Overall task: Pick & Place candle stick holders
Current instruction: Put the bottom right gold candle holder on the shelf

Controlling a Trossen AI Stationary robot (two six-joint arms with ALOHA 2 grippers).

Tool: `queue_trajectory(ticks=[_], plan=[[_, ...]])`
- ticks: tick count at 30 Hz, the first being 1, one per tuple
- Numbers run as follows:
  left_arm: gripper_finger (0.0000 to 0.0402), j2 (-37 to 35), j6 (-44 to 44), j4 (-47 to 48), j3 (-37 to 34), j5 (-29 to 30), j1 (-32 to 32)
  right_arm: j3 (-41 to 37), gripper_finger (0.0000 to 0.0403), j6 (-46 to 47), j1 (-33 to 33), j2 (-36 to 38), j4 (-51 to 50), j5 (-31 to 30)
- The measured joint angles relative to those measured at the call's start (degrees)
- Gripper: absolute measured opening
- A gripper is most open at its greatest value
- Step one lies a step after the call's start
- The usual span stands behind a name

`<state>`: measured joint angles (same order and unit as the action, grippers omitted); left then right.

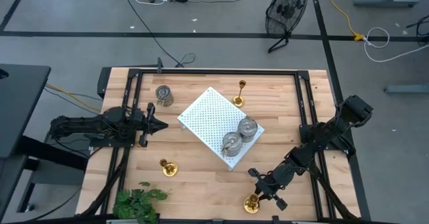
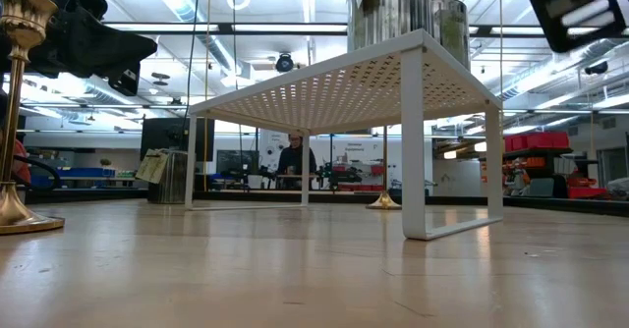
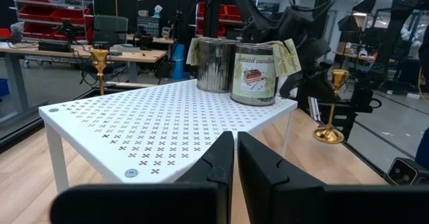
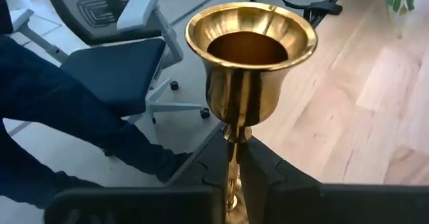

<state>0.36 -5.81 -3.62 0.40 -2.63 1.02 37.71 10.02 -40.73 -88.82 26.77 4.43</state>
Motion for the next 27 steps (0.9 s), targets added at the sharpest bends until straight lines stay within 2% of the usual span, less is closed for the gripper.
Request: queue_trajectory(ticks=[8, 18, 27], plan=[[0.0025, 0.0, 0.0, 0.0, 0.0, 0.0, 0.0, 8.0, 0.0026, -2.1, 0.1, 0.0, -9.4, 1.0], [0.0025, 0.0, 0.0, 0.0, 0.0, 0.0, 0.0, 15.2, 0.0026, -3.7, 0.2, 0.0, -14.8, 1.0], [0.0025, 0.0, 0.0, 0.0, 0.0, 0.0, 0.0, 22.0, 0.0026, -5.2, 1.8, 1.0, -25.9, 1.2]])
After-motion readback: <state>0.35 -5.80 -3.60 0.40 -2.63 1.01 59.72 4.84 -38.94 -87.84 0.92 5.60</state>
